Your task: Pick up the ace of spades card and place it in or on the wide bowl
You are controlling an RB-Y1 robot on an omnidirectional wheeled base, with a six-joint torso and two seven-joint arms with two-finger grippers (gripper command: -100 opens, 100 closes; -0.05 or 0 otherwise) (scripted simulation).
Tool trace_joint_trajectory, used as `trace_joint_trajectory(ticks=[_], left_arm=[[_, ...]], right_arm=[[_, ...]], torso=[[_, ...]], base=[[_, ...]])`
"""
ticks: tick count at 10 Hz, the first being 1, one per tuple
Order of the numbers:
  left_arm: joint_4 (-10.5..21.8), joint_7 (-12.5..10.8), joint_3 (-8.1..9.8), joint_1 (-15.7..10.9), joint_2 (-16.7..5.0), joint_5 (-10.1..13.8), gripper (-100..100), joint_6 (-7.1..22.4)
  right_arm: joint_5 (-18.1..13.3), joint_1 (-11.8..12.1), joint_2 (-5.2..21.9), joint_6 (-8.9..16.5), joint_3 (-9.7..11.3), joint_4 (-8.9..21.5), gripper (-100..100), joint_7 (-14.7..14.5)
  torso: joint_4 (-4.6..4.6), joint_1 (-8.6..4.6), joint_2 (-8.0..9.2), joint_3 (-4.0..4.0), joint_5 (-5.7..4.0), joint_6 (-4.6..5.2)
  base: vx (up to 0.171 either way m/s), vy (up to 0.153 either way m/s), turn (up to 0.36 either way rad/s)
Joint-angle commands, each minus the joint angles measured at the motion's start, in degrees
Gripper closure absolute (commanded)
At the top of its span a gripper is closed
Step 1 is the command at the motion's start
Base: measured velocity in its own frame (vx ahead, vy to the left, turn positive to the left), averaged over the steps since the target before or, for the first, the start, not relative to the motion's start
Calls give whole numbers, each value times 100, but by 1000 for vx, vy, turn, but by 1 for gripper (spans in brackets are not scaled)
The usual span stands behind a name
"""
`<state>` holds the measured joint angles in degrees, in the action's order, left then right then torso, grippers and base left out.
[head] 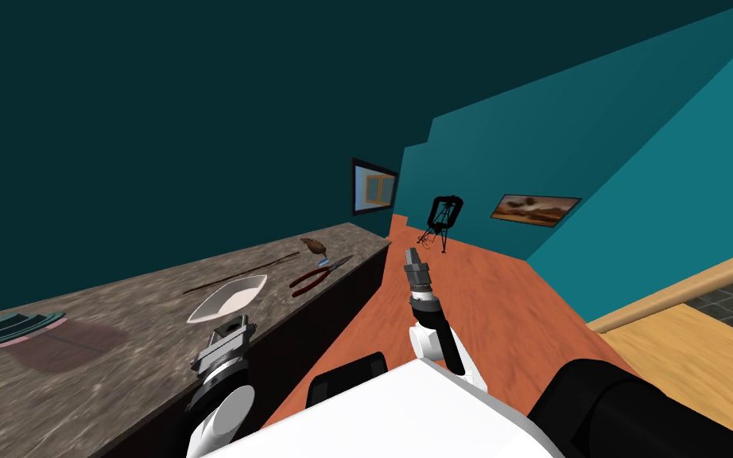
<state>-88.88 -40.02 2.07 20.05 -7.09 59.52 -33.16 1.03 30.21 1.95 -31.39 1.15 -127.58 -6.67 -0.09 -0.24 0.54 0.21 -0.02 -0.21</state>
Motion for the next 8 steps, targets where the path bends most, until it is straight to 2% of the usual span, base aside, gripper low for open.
trace_joint_trajectory(ticks=[1, 6, 7, 8], left_arm=[[-43, 52, 164, -55, -35, 84, 100, 69], [-190, 281, 652, -241, 4, 336, 100, 287], [-244, 374, 834, -313, 23, 431, 100, 377], [-267, 421, 921, -348, 29, 477, 100, 427]], right_arm=[[0, 0, 0, 0, 0, 0, 0, 0], [0, 1, 0, 0, 0, 0, 0, 0], [0, 1, 0, 0, -1, 0, 0, 0], [0, 1, 0, 0, 0, 0, 0, 0]], torso=[[0, 0, 0, 0, 0, 0], [1, 20, -19, -9, 12, 1], [1, 21, -17, -7, 13, 0], [2, 19, -12, -5, 13, 0]], base=[[-63, -40, -11], [-60, -36, -9], [-79, -44, -8], [-76, -45, -13]])
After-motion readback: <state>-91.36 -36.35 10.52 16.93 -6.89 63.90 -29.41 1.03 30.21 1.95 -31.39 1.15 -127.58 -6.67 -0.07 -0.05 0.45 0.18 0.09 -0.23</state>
